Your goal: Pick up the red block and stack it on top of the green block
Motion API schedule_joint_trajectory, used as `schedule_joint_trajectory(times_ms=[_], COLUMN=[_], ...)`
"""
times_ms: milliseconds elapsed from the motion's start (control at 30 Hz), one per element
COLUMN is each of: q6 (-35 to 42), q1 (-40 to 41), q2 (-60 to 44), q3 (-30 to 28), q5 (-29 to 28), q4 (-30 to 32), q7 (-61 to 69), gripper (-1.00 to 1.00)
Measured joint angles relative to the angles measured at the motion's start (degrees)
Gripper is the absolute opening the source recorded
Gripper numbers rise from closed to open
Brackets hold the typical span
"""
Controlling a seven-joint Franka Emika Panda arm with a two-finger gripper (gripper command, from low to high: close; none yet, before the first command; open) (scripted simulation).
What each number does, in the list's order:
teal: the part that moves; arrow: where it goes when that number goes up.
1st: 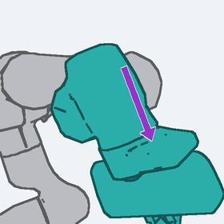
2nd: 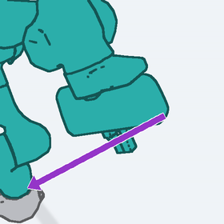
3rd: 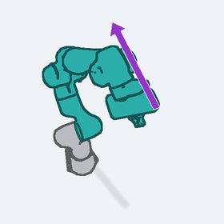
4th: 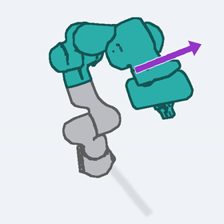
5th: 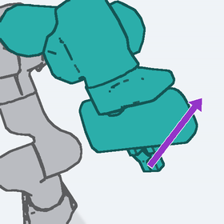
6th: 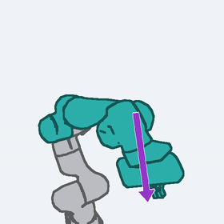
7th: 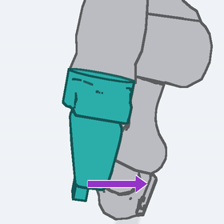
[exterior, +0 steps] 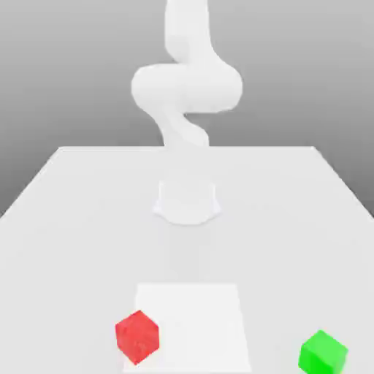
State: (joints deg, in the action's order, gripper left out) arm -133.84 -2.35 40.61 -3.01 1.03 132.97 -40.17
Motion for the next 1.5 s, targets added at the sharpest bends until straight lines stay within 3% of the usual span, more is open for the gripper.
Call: schedule_joint_trajectory(times_ms=[500,833,967,1000,1233,1400,1500], q6=[-12.16,-21.21,-27.41,-28.87,-29.02,-22.11,-18.79], q1=[-9.21,-6.79,-3.79,-2.77,-2.56,-4.98,-8.61], q2=[-31.69,-51.11,-59.21,-61.04,-61.36,-52.61,-51.82], q3=[-13.61,-14.61,-10.78,-9.53,-9.29,-12.91,-9.02], q5=[8.79,7.78,12.43,13.58,13.72,7.06,4.35], q4=[7.06,11.55,10.49,10.19,10.14,11.67,9.00], q7=[36.03,53.99,58.43,59.32,59.45,54.64,58.36], gripper=[0.00,0.00,0.00,-1.00,-1.00,-1.00,-1.00])
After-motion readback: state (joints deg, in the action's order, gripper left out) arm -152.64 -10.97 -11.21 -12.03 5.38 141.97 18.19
